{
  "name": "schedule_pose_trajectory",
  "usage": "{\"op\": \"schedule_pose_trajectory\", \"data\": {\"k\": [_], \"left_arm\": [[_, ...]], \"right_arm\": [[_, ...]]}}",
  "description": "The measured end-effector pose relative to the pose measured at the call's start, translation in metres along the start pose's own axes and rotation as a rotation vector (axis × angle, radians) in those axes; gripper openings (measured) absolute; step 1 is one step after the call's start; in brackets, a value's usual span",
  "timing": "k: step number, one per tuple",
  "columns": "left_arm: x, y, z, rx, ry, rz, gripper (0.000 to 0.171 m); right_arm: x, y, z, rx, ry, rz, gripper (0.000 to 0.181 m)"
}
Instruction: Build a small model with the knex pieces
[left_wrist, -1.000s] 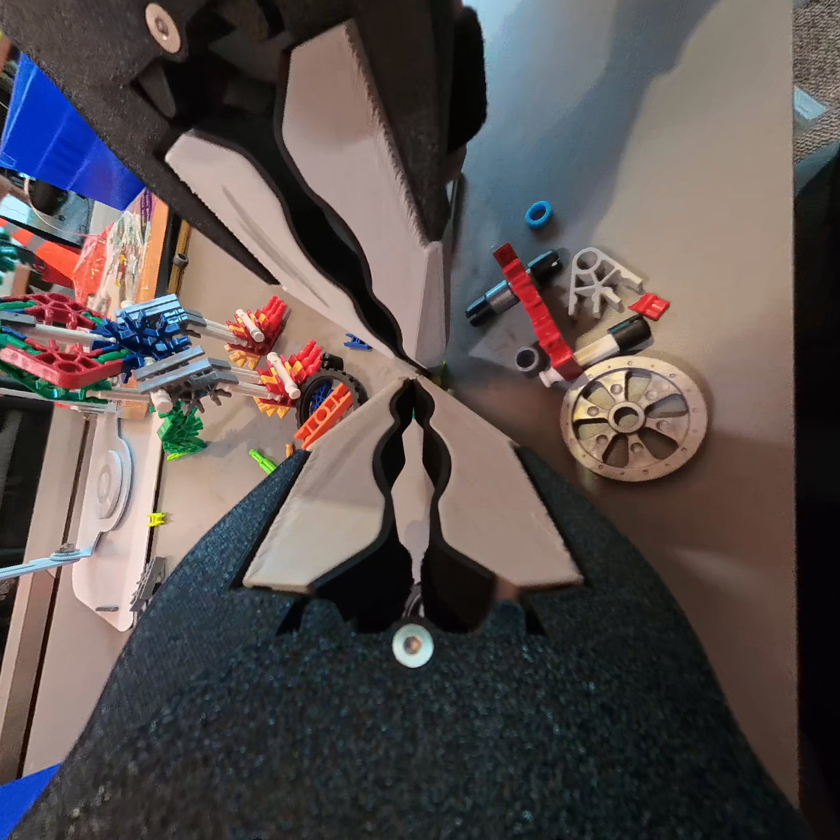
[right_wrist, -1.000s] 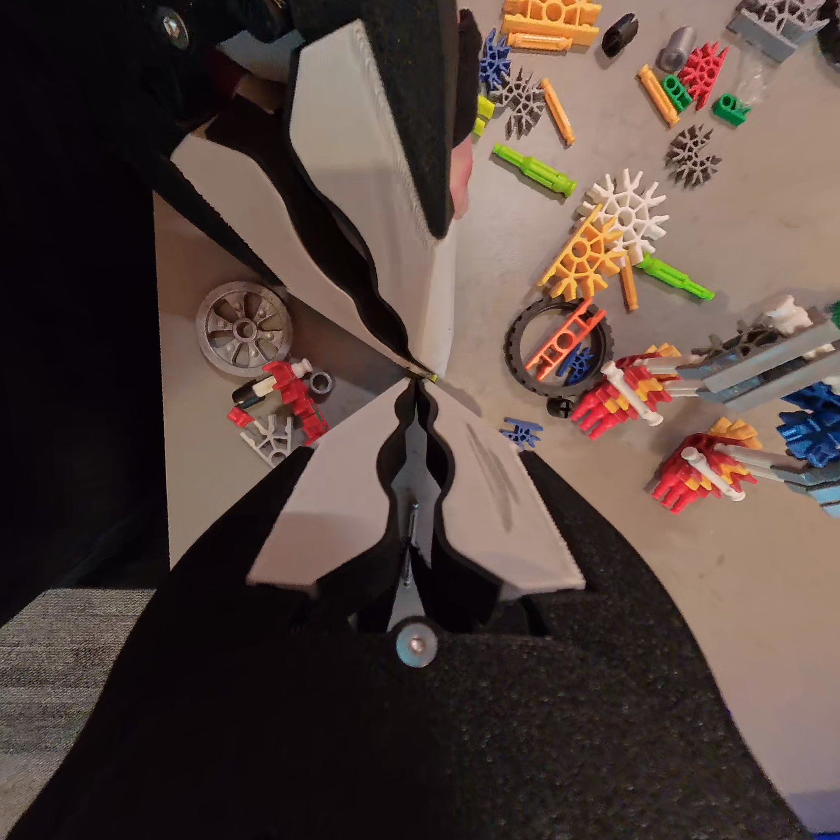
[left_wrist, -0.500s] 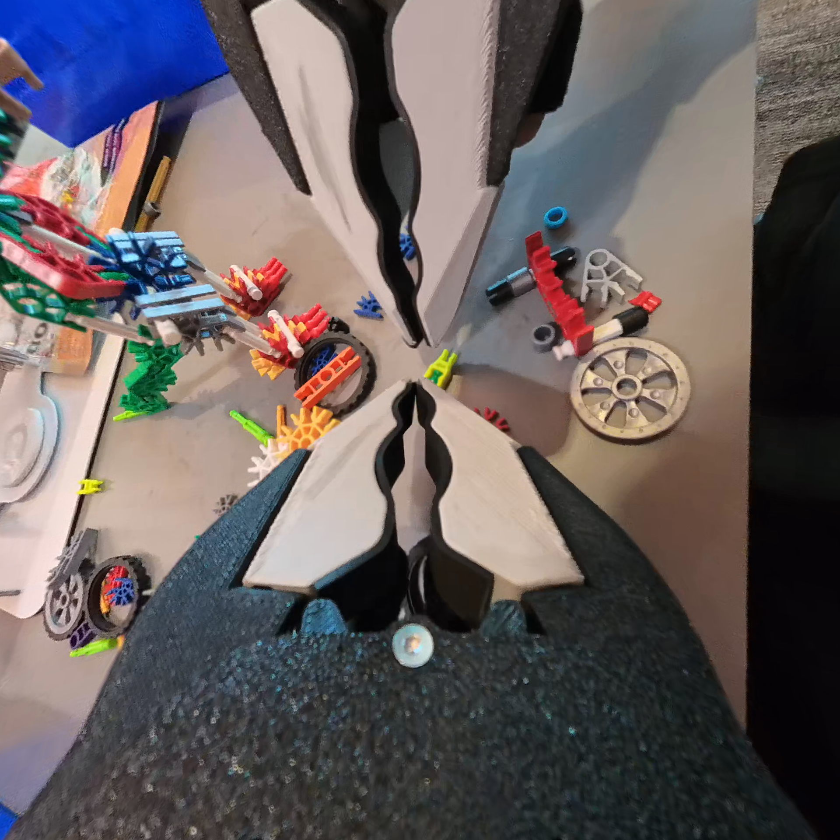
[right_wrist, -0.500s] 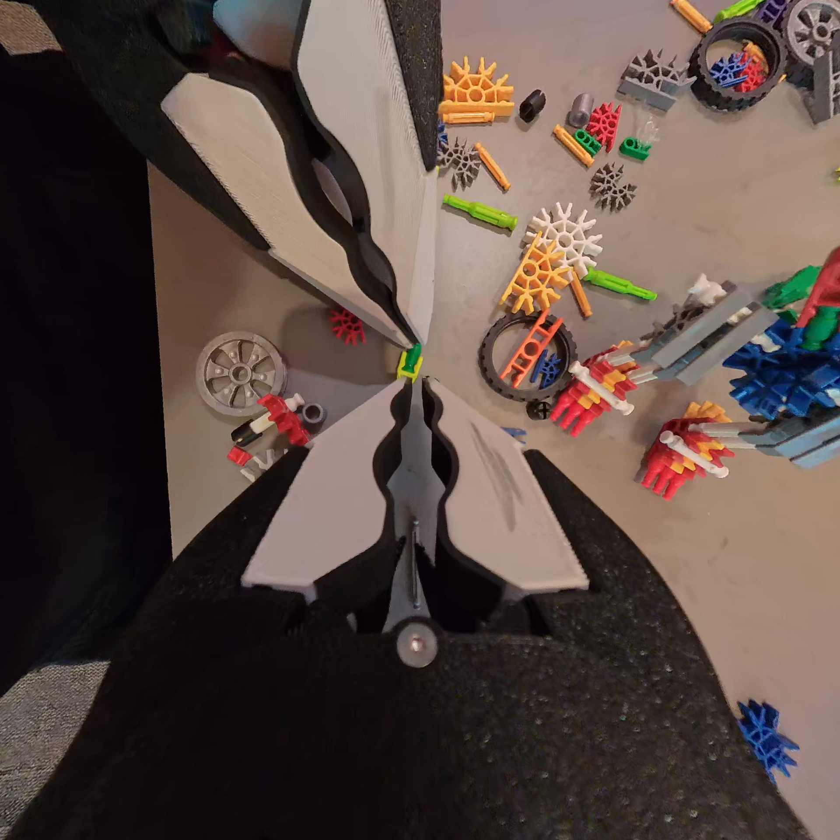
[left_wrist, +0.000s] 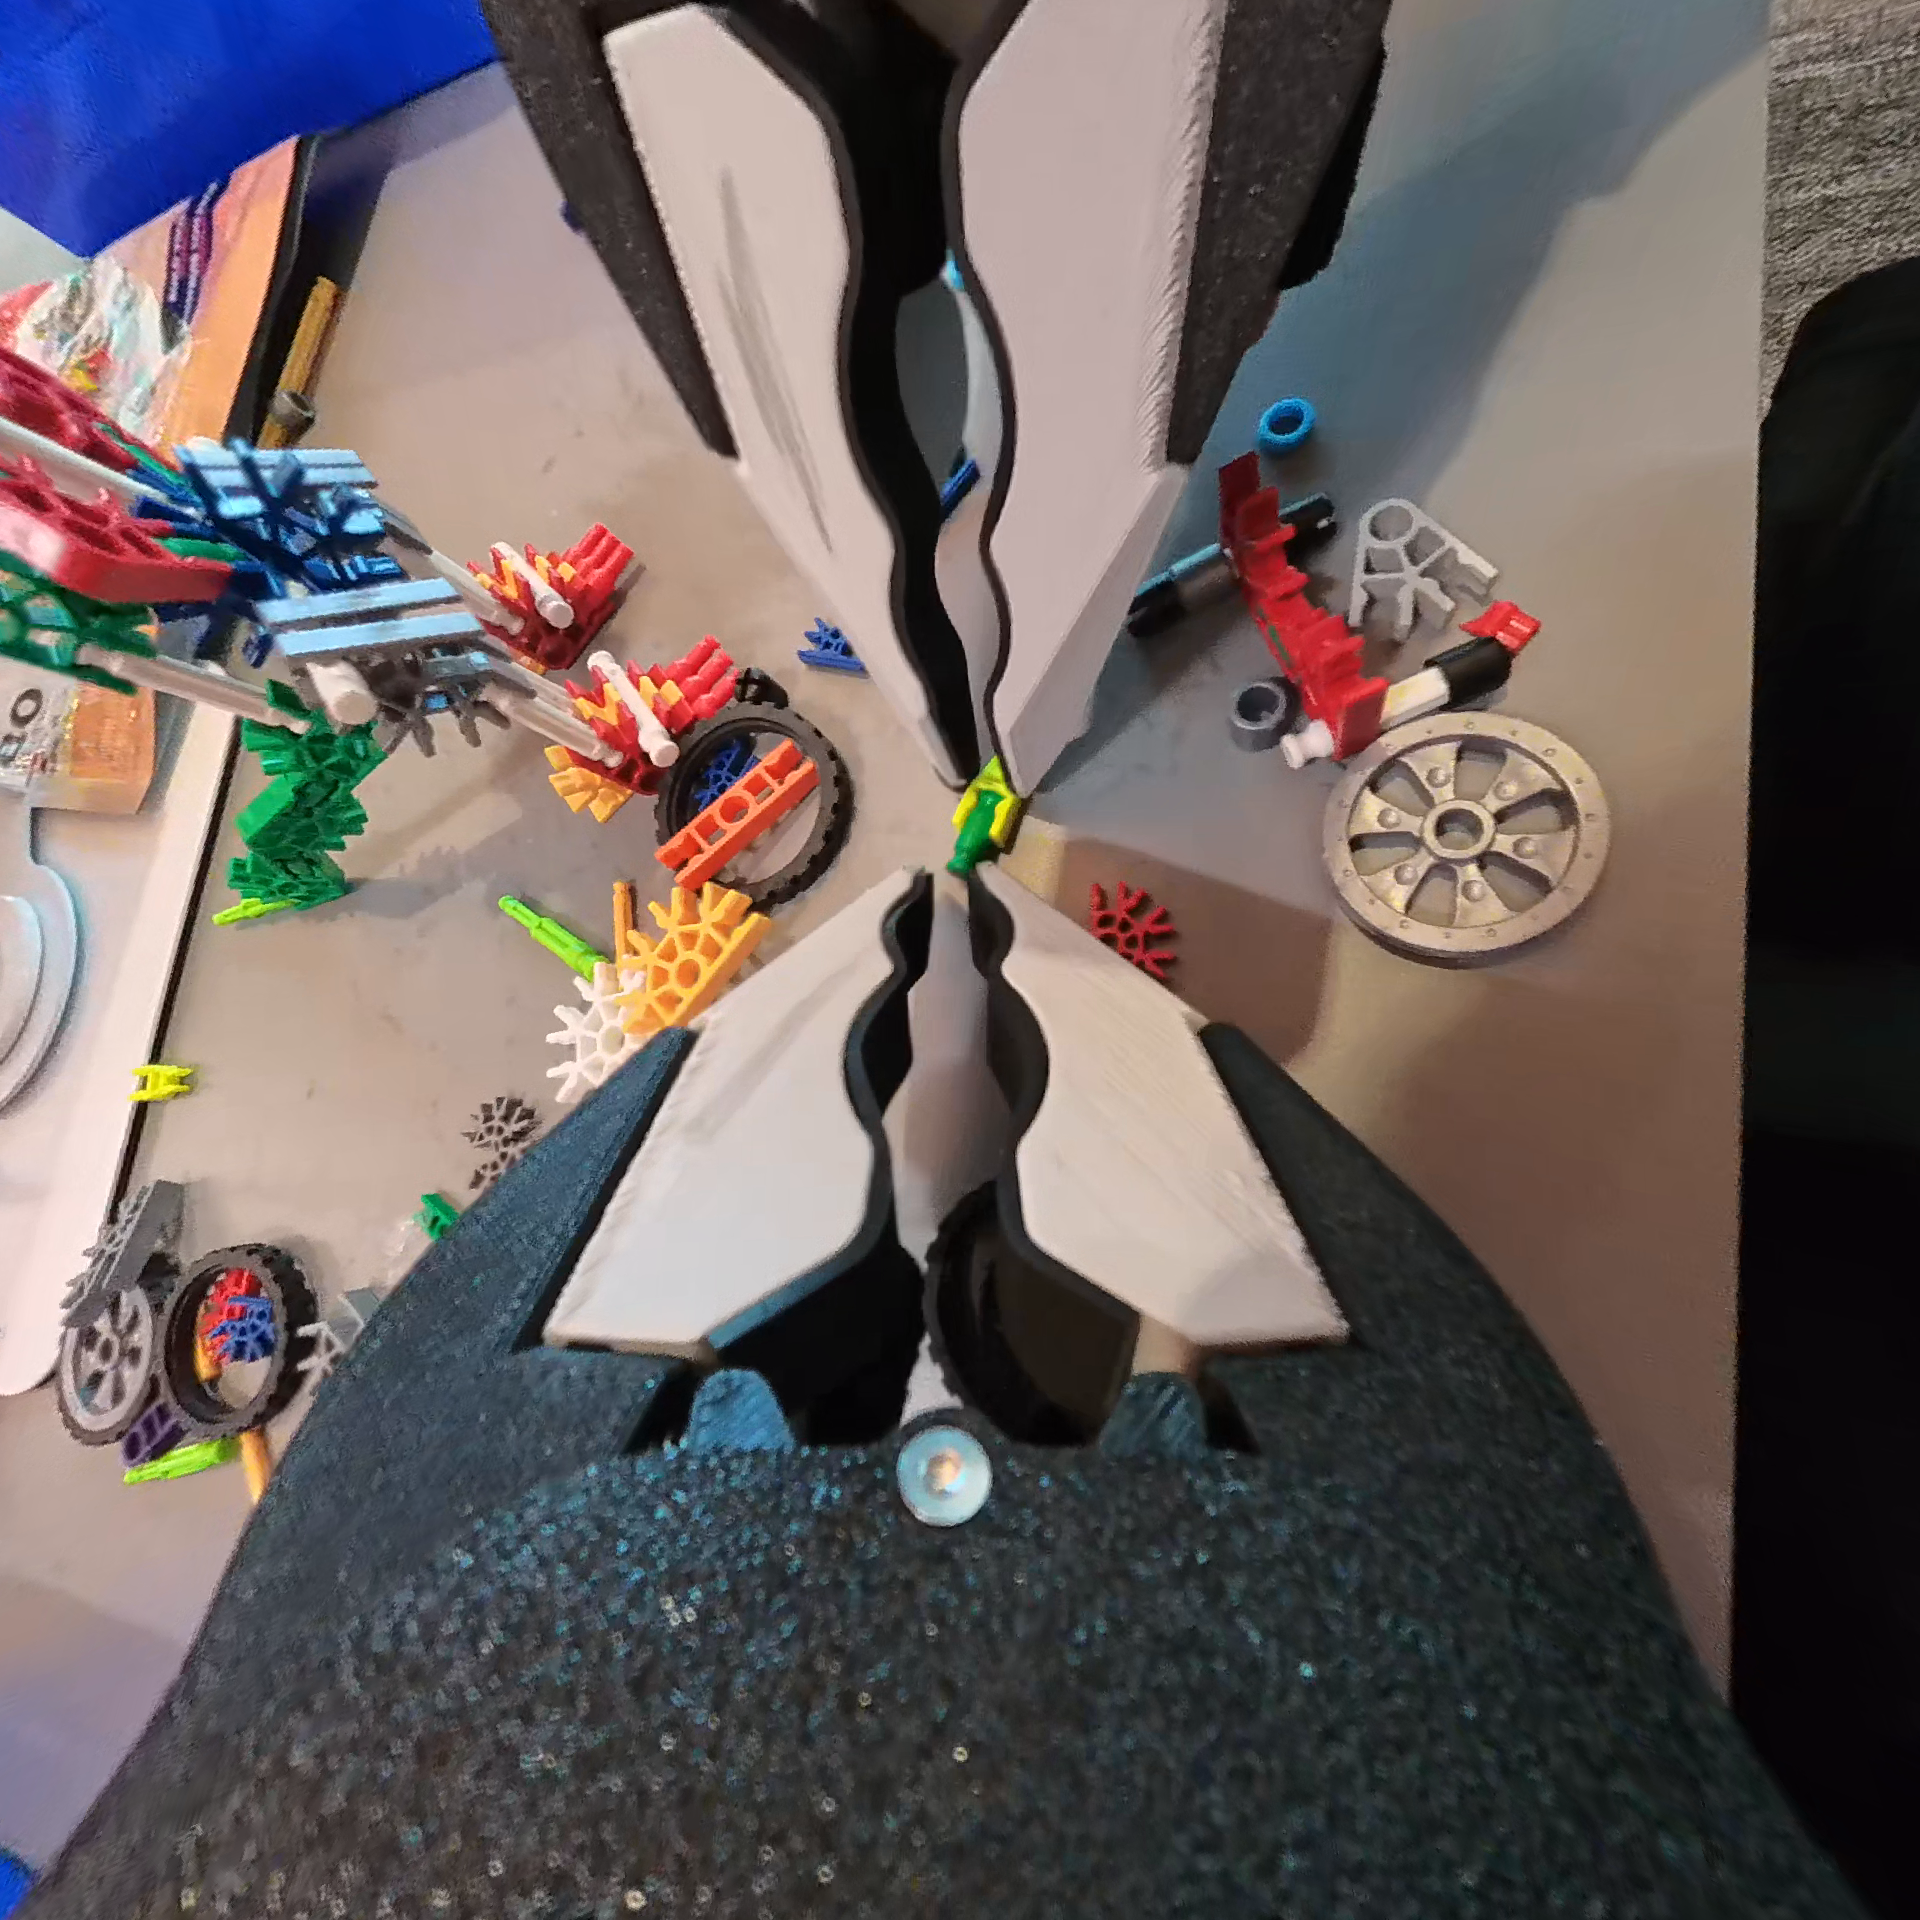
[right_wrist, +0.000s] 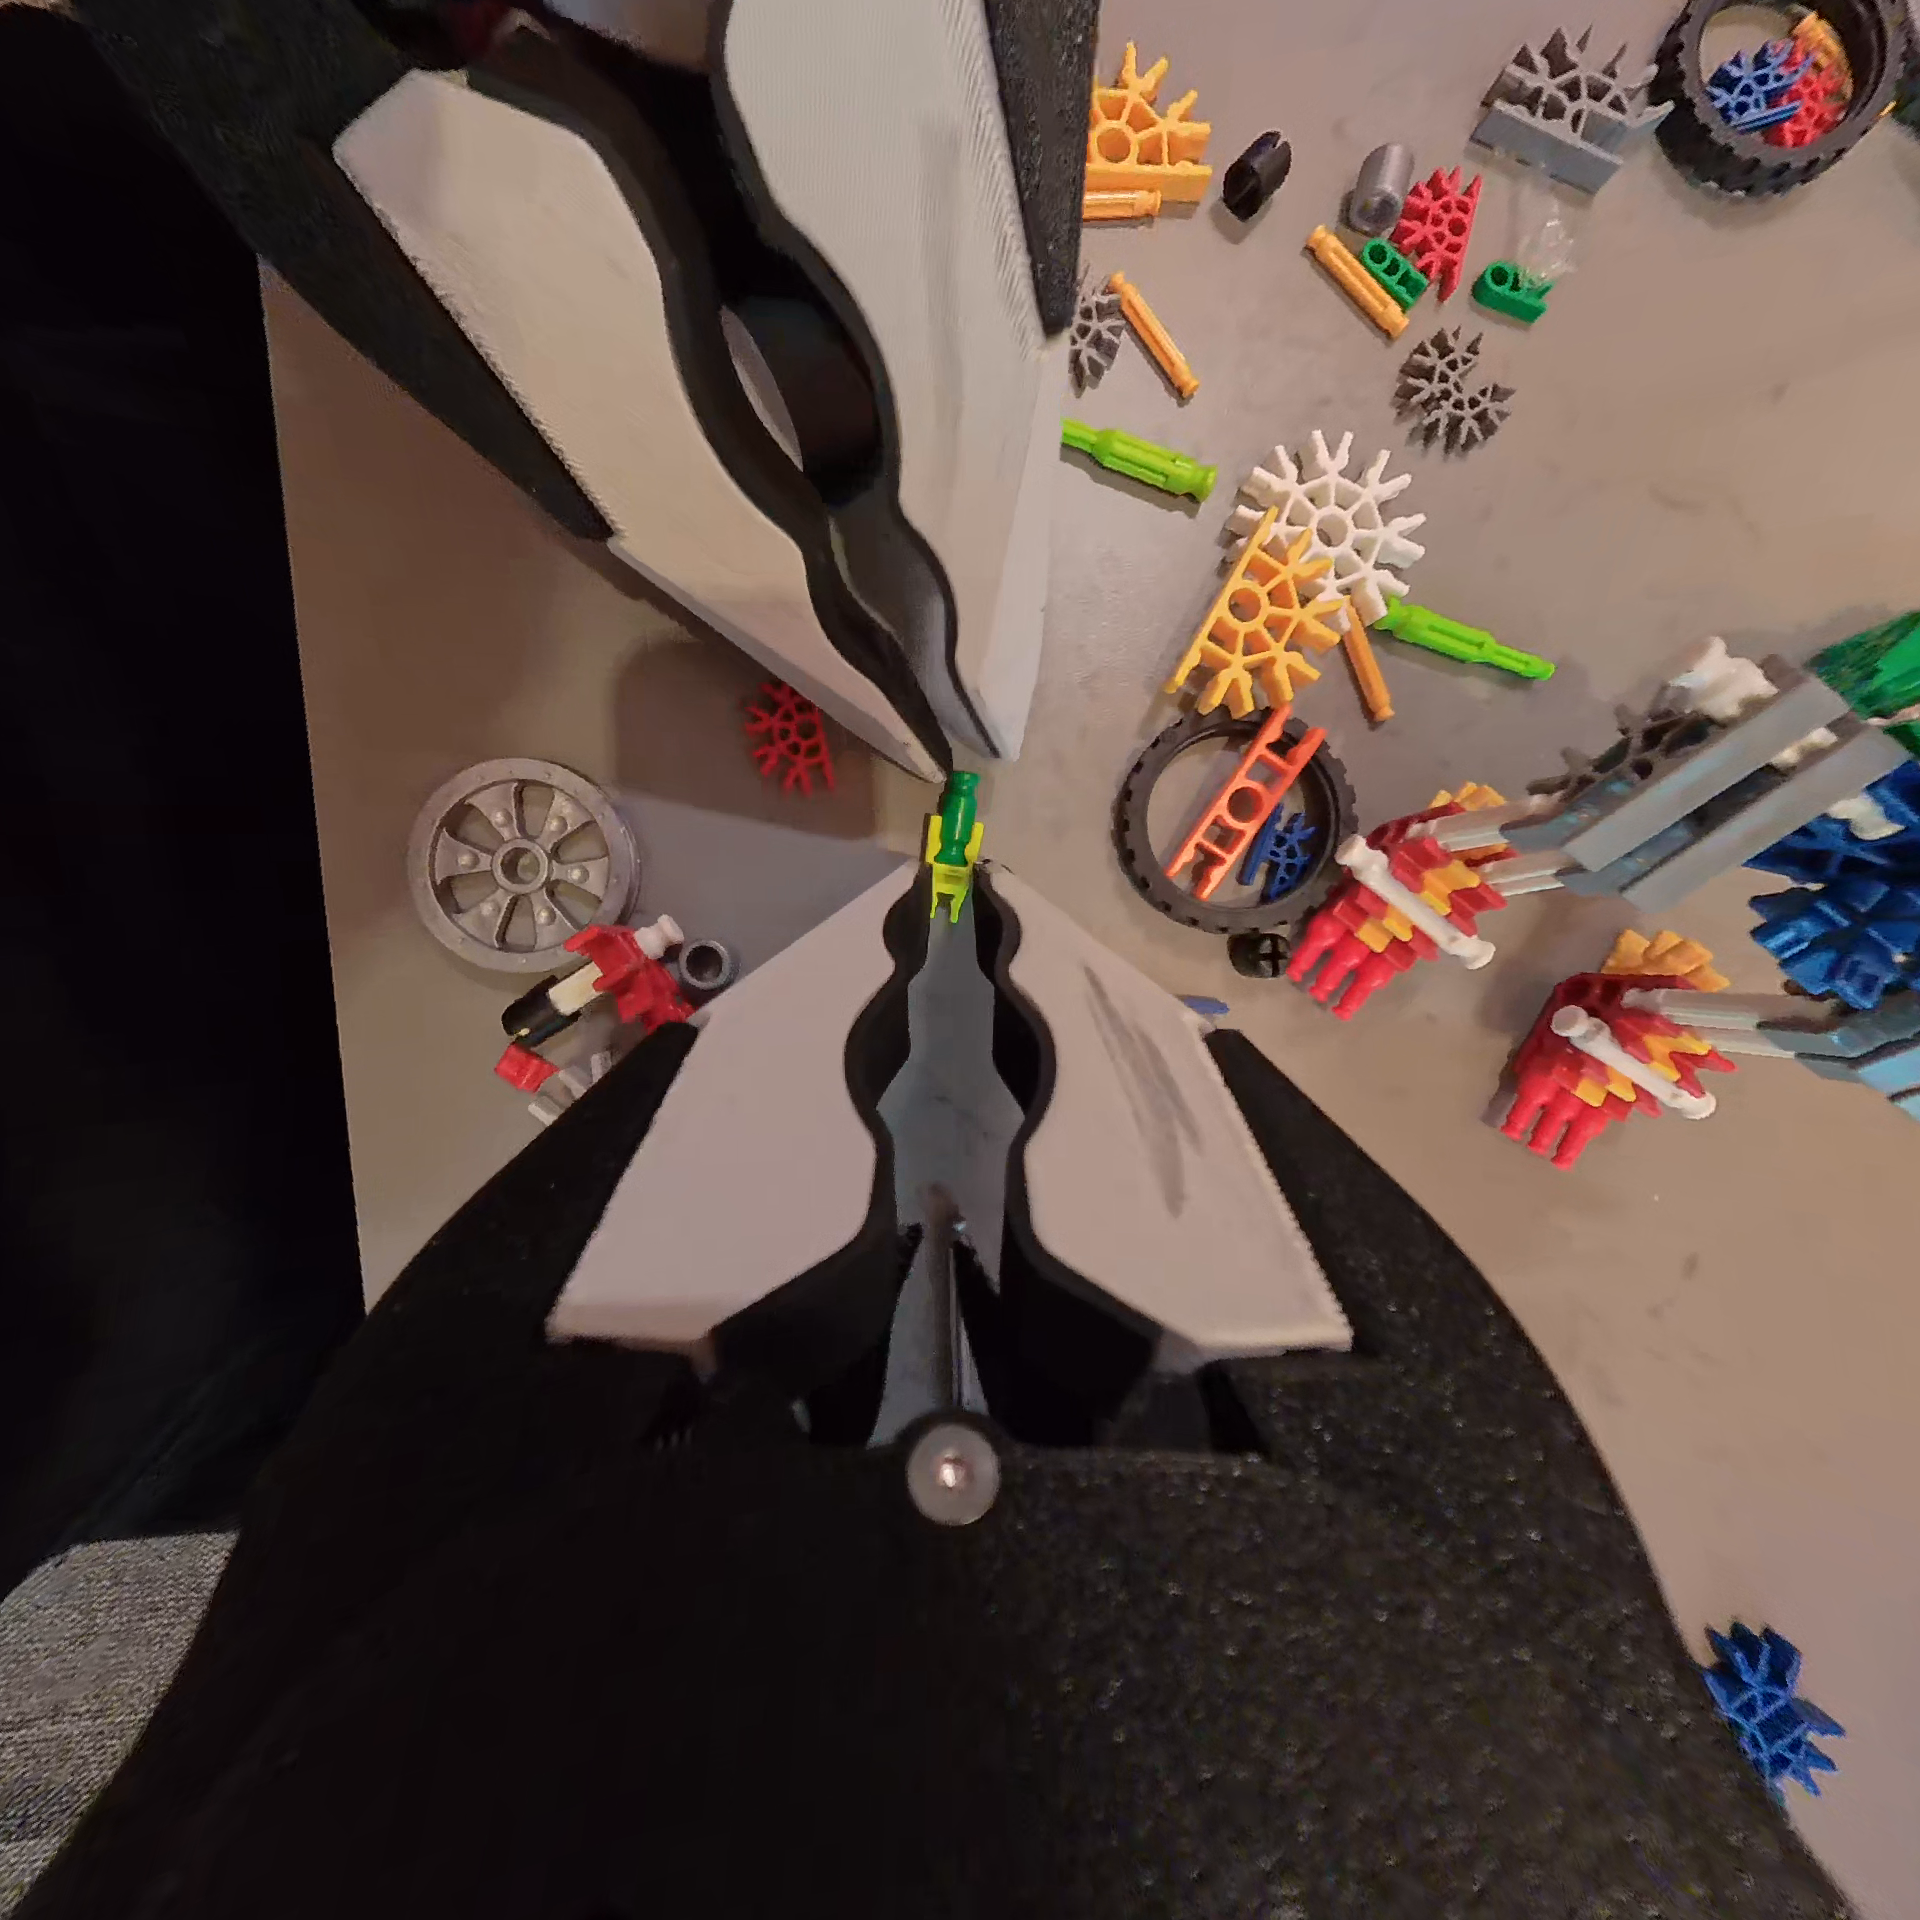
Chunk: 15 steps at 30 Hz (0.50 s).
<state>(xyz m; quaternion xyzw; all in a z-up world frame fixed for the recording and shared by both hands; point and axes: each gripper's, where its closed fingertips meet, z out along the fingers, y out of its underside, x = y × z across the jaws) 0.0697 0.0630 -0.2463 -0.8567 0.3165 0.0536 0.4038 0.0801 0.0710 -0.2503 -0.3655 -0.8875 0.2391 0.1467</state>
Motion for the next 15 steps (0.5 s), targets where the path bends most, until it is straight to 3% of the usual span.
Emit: {"op": "schedule_pose_trajectory", "data": {"k": [8, 13, 15], "left_arm": [[0.0003, -0.0027, 0.0022, -0.002, 0.015, 0.033, 0.011], [0.0005, -0.0019, 0.0042, -0.015, 0.026, 0.045, 0.011], [0.0005, -0.0033, 0.0051, -0.016, 0.026, 0.051, 0.011]], "right_arm": [[0.0018, 0.0033, -0.0062, 0.008, 0.003, -0.007, 0.000], [-0.0037, 0.0048, -0.0049, -0.001, -0.009, 0.035, 0.024], [-0.0057, 0.0039, -0.0007, -0.005, -0.008, 0.040, 0.022]]}}
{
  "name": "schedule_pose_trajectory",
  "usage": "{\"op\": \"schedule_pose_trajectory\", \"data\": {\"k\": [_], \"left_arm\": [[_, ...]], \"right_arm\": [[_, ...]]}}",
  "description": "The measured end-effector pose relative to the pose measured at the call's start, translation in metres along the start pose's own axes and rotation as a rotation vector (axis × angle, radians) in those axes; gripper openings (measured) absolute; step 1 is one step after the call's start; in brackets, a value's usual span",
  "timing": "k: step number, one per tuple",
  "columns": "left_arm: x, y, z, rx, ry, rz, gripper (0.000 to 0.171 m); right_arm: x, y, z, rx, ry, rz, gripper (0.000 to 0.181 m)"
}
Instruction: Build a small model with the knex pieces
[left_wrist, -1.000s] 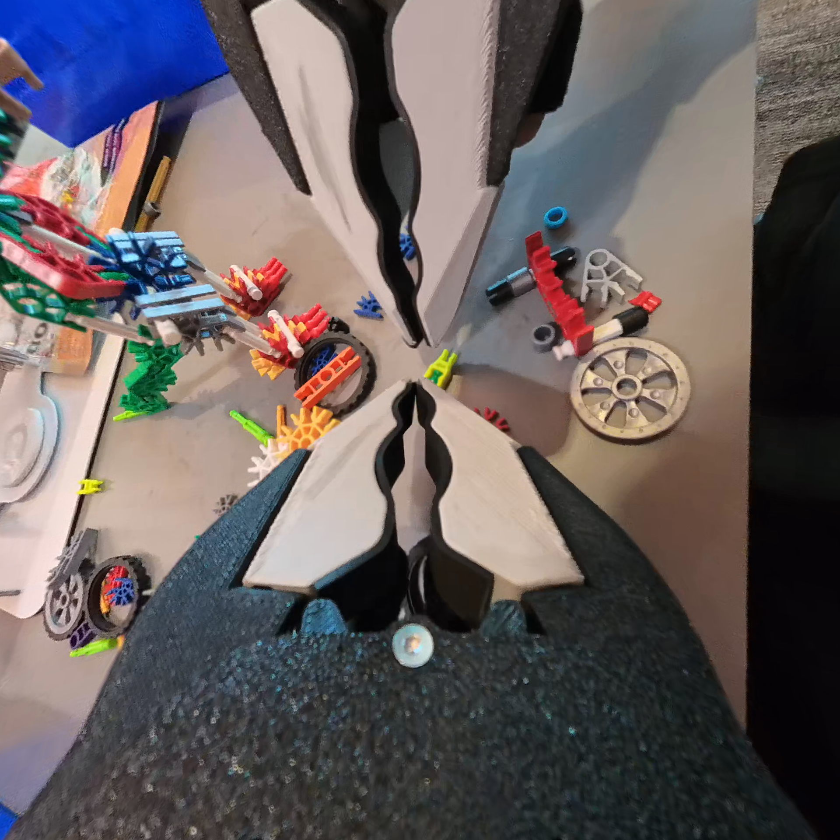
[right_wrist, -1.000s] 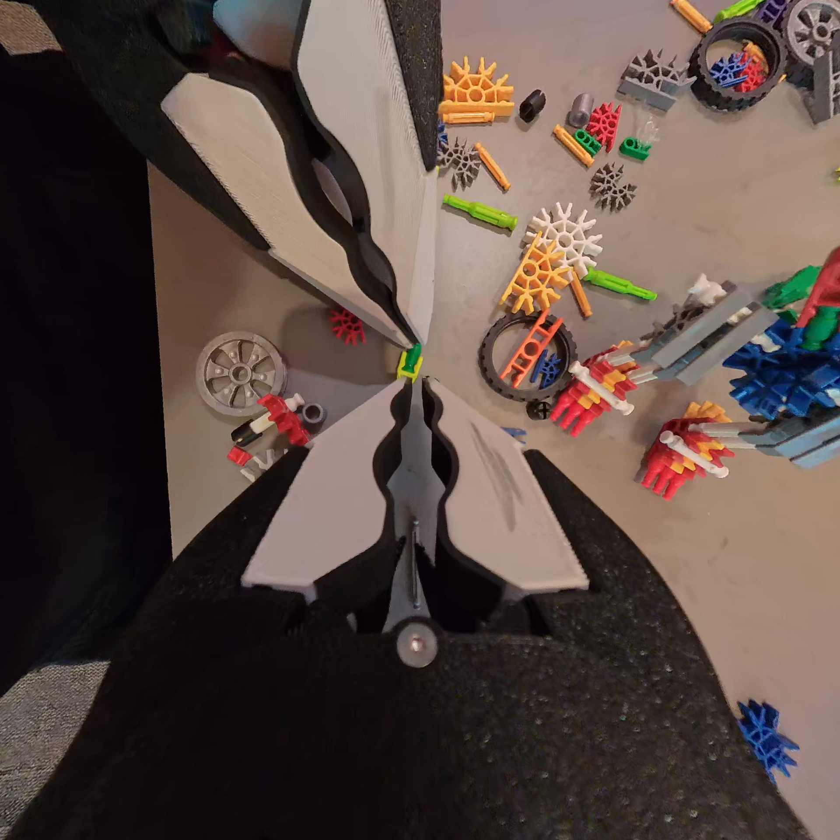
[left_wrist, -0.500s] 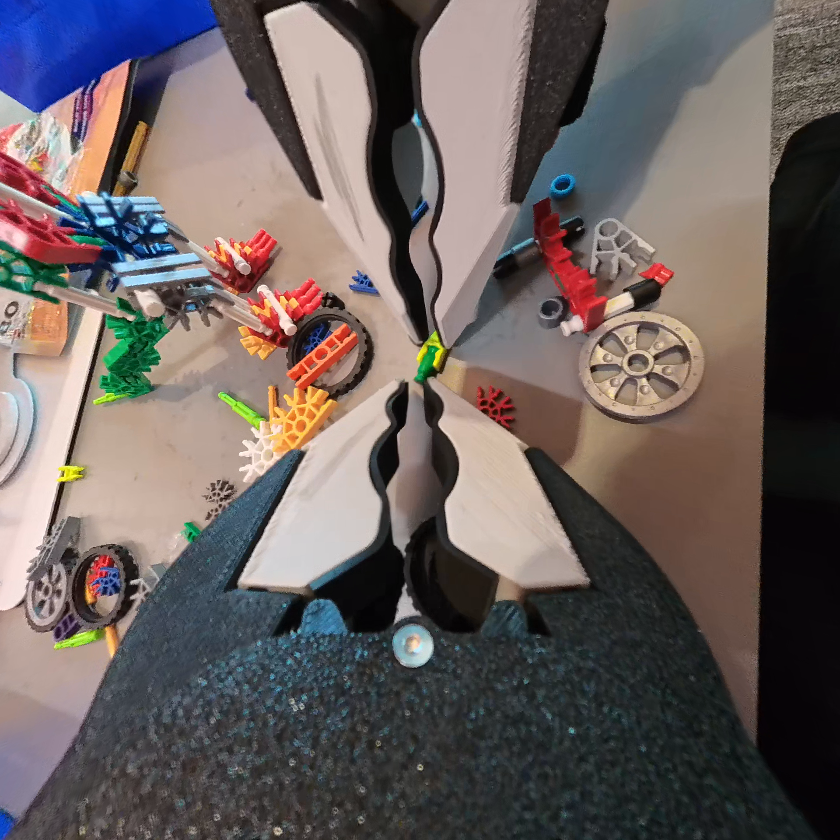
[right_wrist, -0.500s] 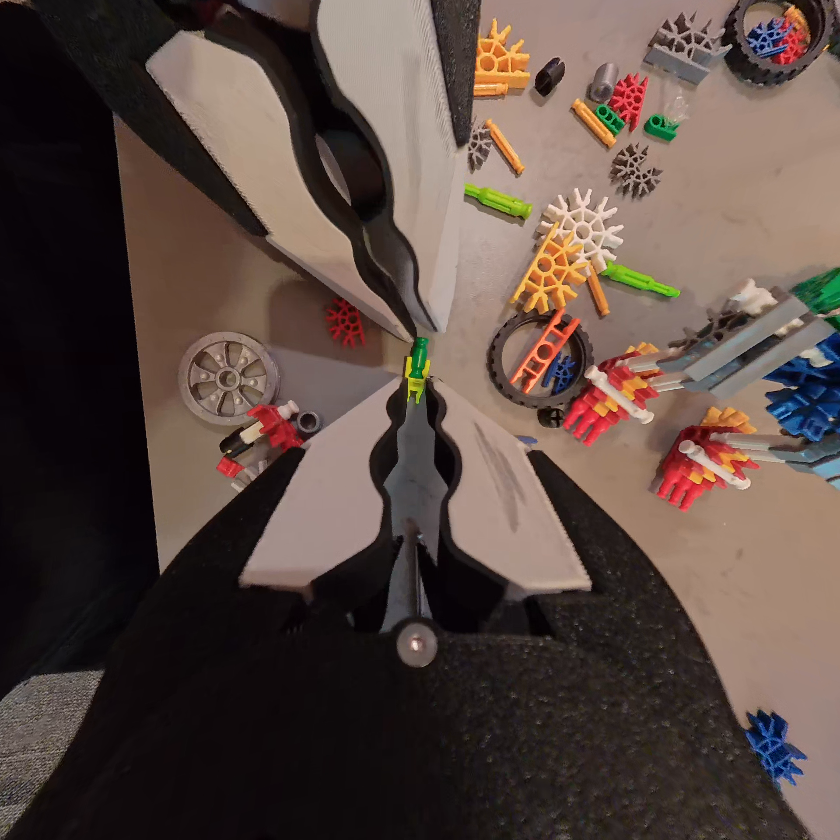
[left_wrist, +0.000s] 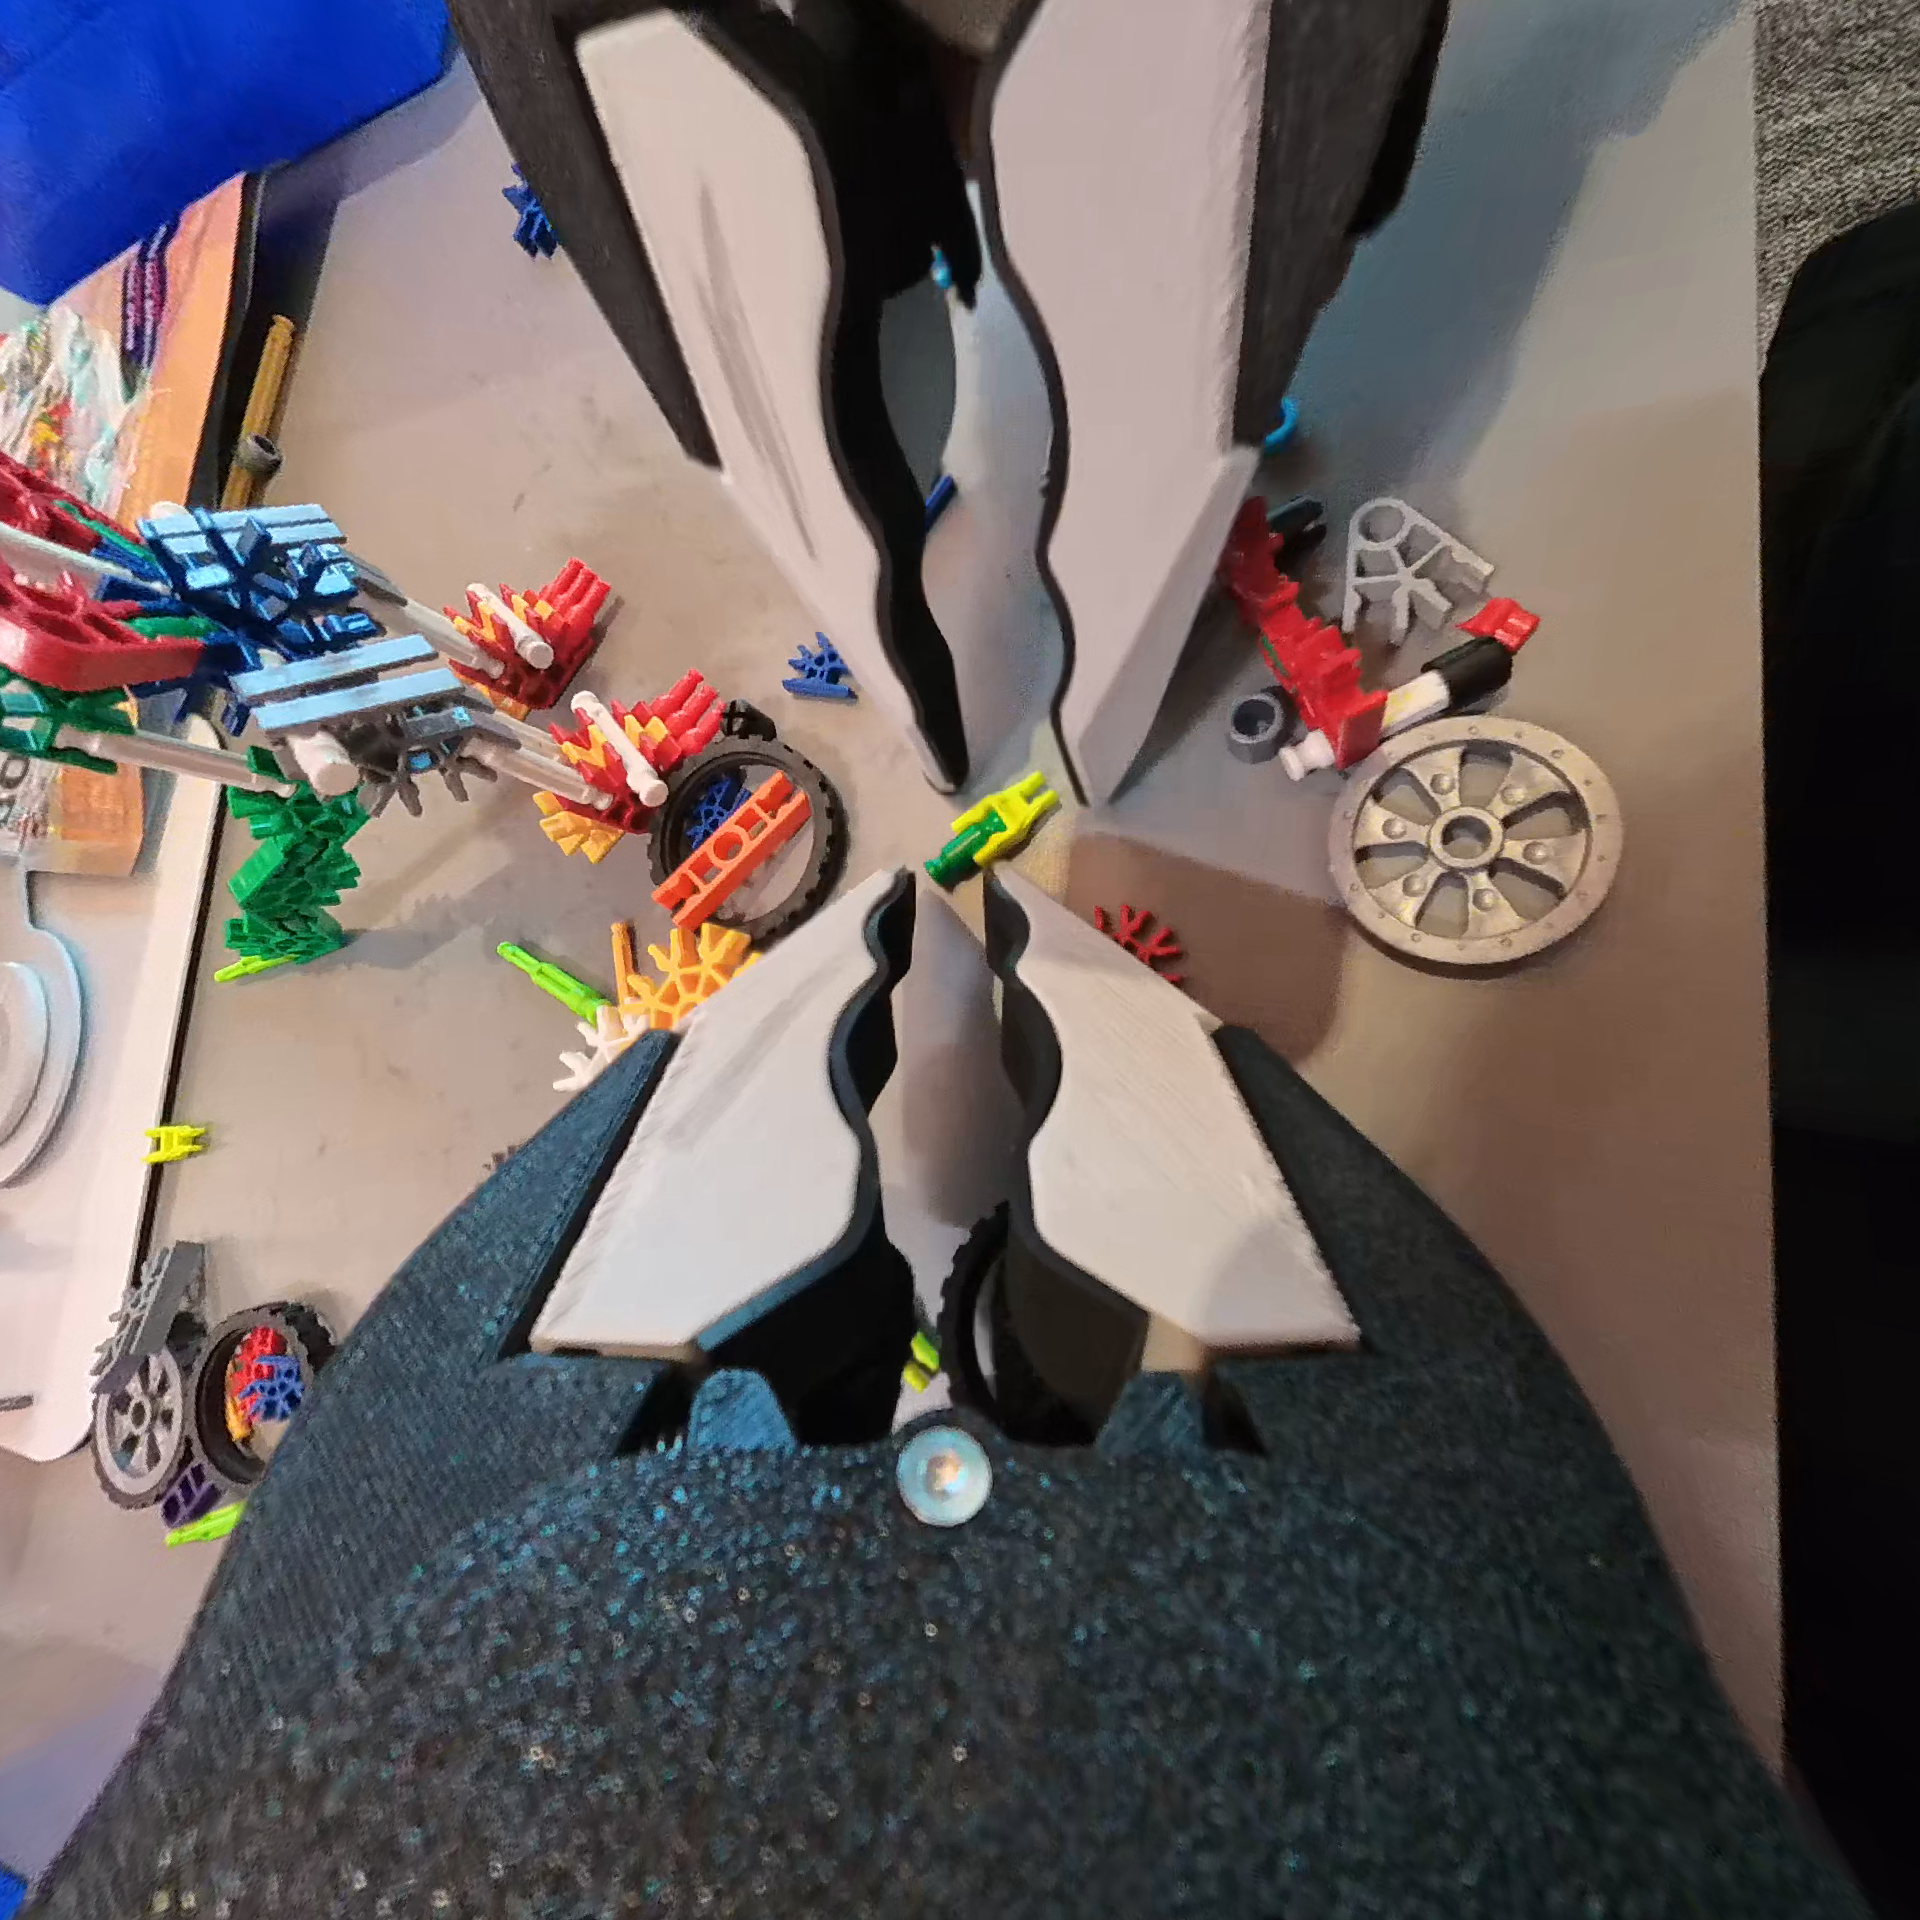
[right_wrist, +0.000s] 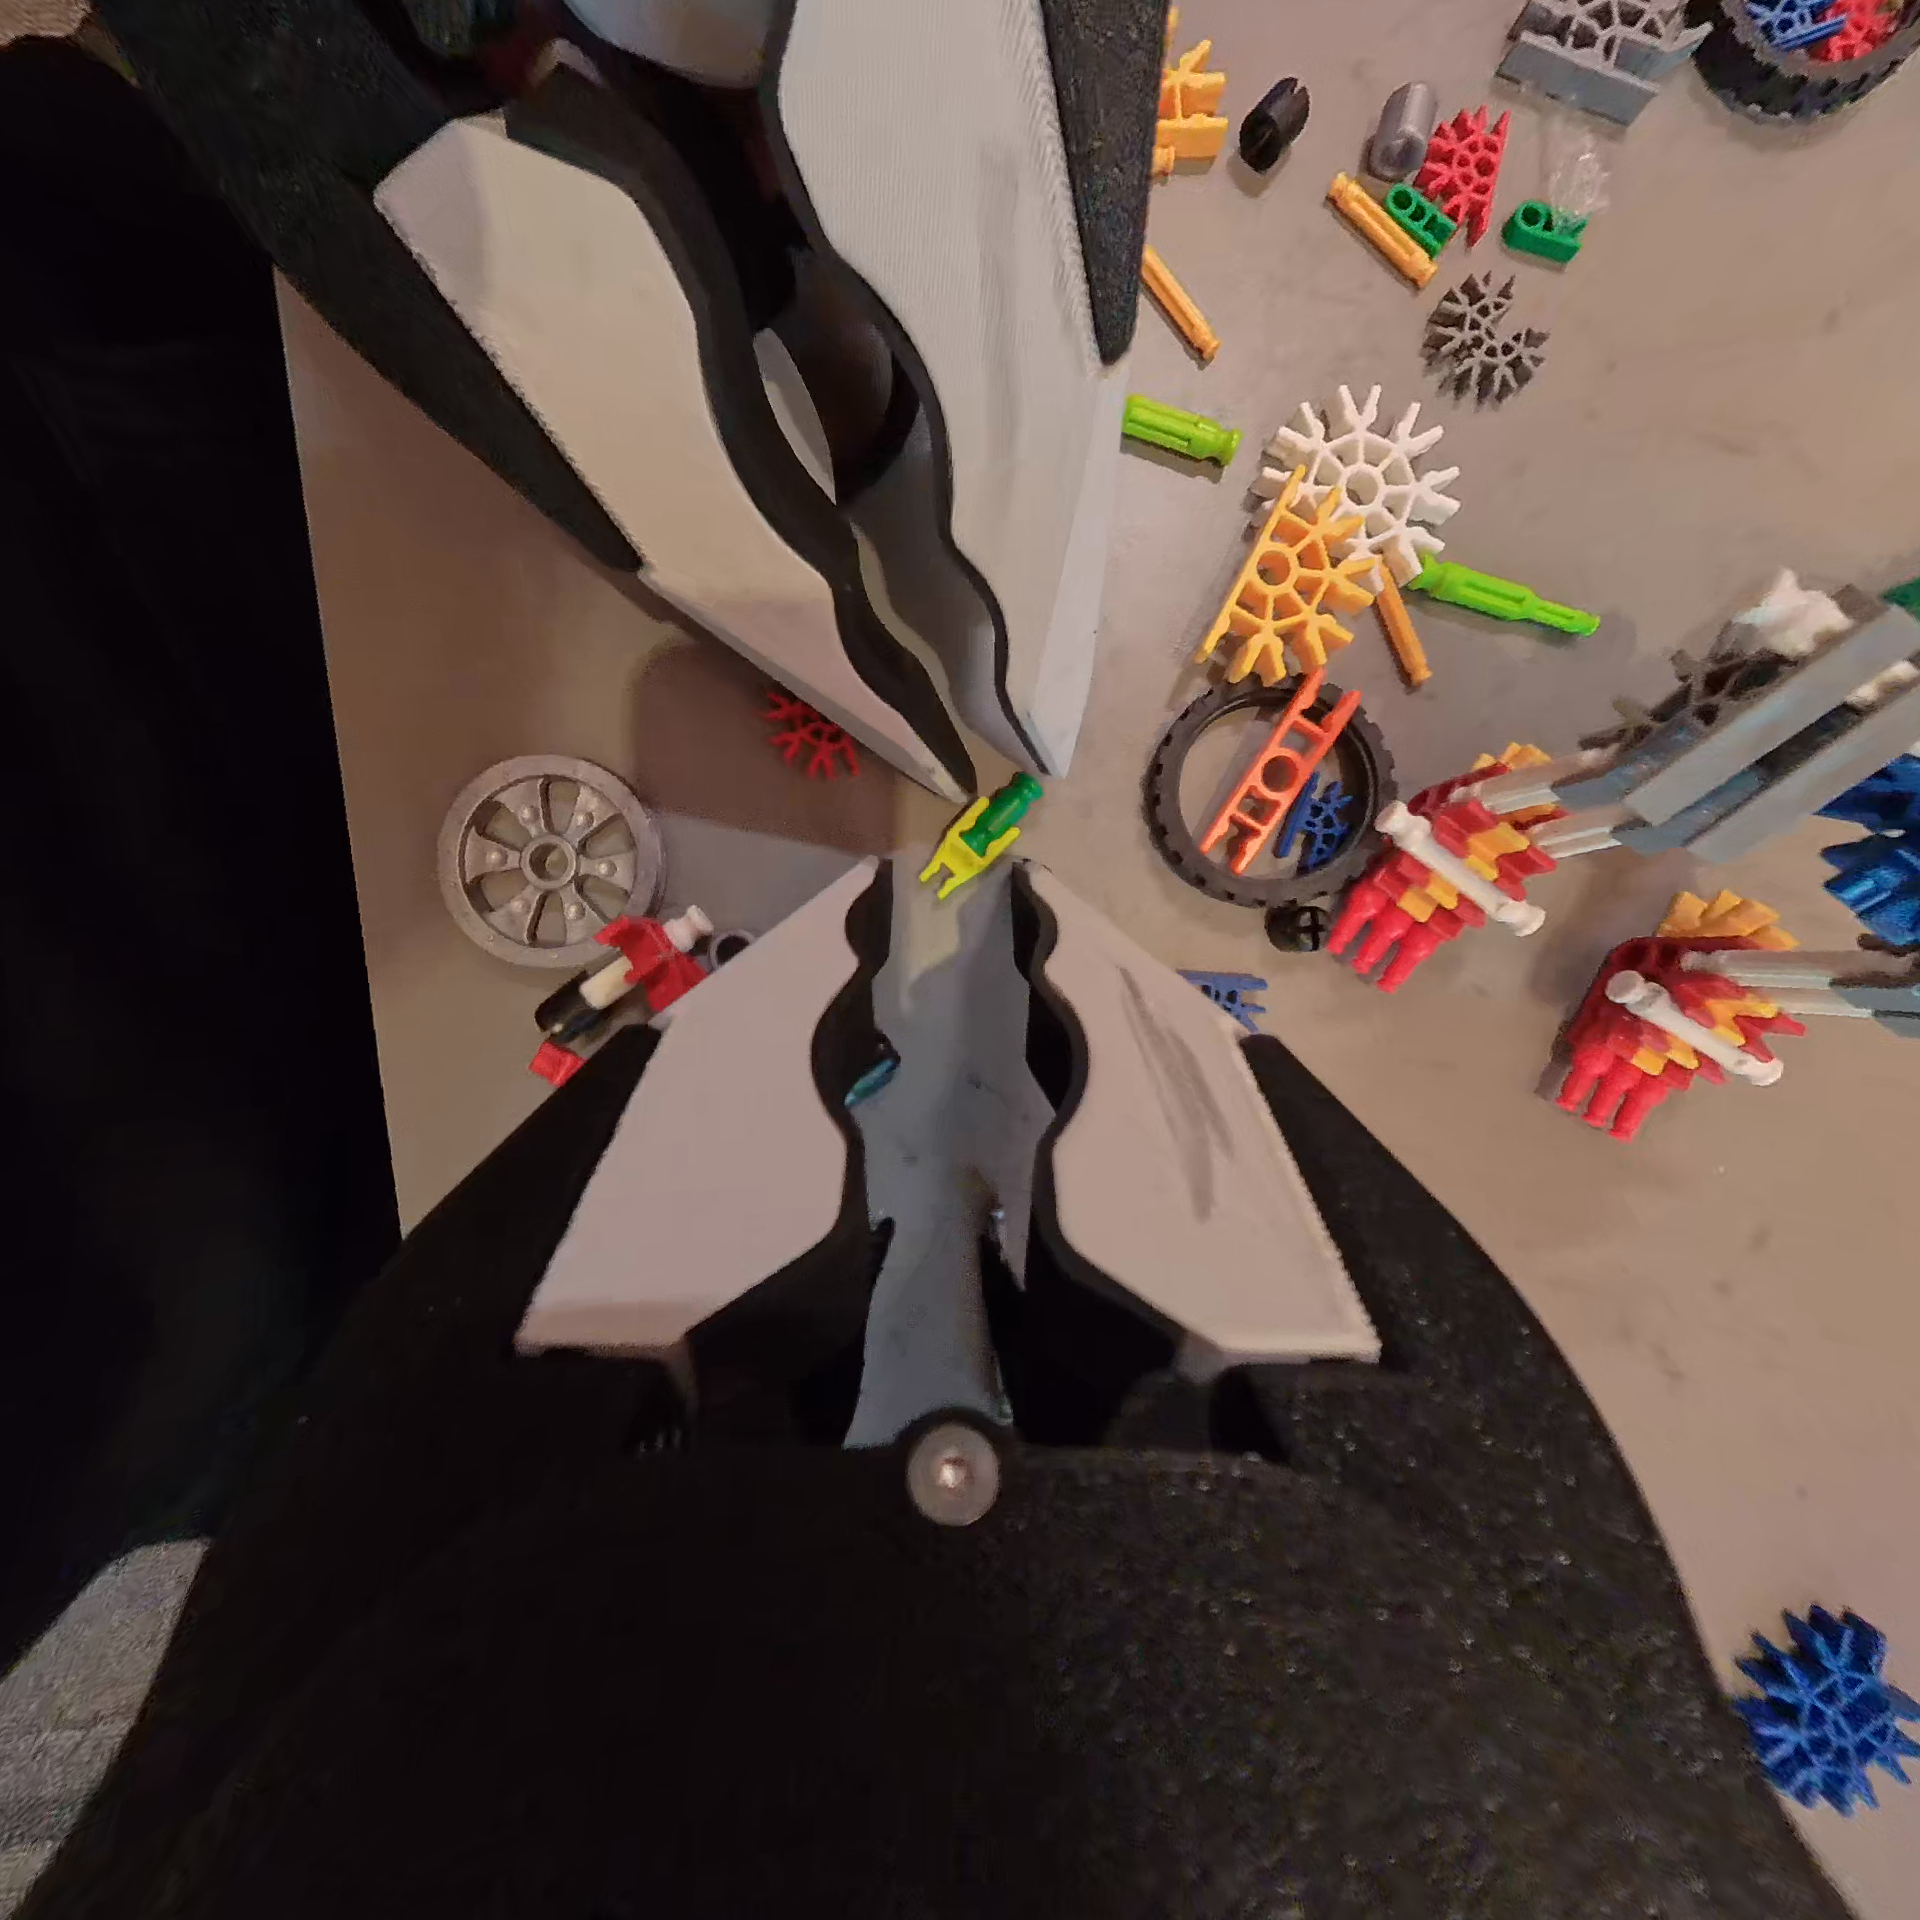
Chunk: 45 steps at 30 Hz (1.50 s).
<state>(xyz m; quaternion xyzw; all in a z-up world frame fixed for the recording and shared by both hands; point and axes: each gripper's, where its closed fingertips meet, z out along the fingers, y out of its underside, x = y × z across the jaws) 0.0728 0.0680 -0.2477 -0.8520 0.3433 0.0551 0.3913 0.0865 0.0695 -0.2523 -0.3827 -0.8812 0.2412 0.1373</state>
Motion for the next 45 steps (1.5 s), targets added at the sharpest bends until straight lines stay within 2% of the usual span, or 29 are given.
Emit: {"op": "schedule_pose_trajectory", "data": {"k": [1, 8, 18, 24, 30, 31, 33, 39, 45], "left_arm": [[0.000, -0.001, 0.001, 0.001, 0.001, -0.001, 0.010], [-0.001, -0.002, 0.001, 0.000, -0.010, 0.013, 0.012], [-0.006, -0.005, 0.003, 0.007, -0.041, 0.044, 0.015], [-0.008, -0.004, 0.007, -0.016, -0.070, 0.103, 0.004], [-0.014, -0.009, 0.008, 0.003, -0.099, 0.100, 0.003], [-0.015, -0.009, 0.008, 0.007, -0.099, 0.091, 0.003], [-0.017, -0.012, 0.006, 0.037, -0.082, 0.038, 0.003], [-0.014, -0.039, -0.006, 0.233, 0.097, -0.184, 0.003], [-0.007, -0.057, -0.018, 0.345, 0.232, -0.262, 0.003]], "right_arm": [[0.000, -0.001, 0.001, 0.007, 0.008, 0.005, 0.015], [0.006, 0.000, 0.000, 0.031, 0.029, 0.021, 0.007], [0.010, -0.001, -0.008, 0.076, 0.009, 0.049, 0.006], [0.013, -0.005, -0.015, 0.111, -0.008, 0.069, 0.006], [0.020, -0.007, -0.024, 0.141, 0.018, 0.079, 0.007], [0.021, -0.009, -0.029, 0.163, 0.025, 0.073, 0.012], [0.023, -0.012, -0.040, 0.205, 0.044, 0.046, 0.017], [0.023, -0.022, -0.059, 0.245, 0.166, -0.163, 0.019], [0.009, -0.031, -0.065, 0.263, 0.203, -0.313, 0.006]]}}
